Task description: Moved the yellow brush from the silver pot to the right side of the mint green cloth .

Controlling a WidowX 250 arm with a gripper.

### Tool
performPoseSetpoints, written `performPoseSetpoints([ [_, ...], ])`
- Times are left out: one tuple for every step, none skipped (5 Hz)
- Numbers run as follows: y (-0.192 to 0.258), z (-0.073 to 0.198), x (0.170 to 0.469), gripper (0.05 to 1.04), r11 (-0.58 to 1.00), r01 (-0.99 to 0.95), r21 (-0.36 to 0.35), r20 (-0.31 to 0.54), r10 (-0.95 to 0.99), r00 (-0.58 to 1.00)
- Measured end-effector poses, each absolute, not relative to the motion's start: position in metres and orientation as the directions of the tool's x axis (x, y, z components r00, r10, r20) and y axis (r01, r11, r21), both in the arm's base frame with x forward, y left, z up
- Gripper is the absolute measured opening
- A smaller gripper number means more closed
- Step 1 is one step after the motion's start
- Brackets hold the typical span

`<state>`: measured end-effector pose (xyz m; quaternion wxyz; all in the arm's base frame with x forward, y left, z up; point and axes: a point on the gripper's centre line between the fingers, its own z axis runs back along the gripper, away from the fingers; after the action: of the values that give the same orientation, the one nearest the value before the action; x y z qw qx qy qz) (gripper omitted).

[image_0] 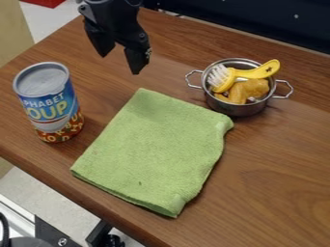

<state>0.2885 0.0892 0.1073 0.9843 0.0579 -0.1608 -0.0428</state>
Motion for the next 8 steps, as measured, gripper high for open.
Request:
performPoseSetpoints([
  [0.088, 0.099, 0.285, 0.997, 0.992, 0.057, 0.113, 0.283, -0.087, 0.955],
  [0.074, 0.101, 0.290, 0.998, 0.996, -0.021, 0.083, 0.244, 0.000, 0.970],
  [0.056, 0.105, 0.302, 0.998, 0.997, -0.049, 0.055, 0.222, 0.035, 0.975],
  [0.040, 0.112, 0.313, 0.998, 0.998, -0.039, 0.044, 0.207, 0.029, 0.978],
  [0.024, 0.109, 0.325, 0.998, 0.997, 0.056, 0.058, 0.187, -0.066, 0.980],
  [0.014, 0.107, 0.339, 0.997, 0.947, 0.306, 0.103, 0.127, -0.317, 0.940],
  [0.008, 0.104, 0.355, 0.998, 0.882, 0.451, 0.136, 0.042, -0.460, 0.887],
  [0.001, 0.099, 0.364, 0.998, 0.823, 0.555, 0.119, 0.009, -0.560, 0.828],
])
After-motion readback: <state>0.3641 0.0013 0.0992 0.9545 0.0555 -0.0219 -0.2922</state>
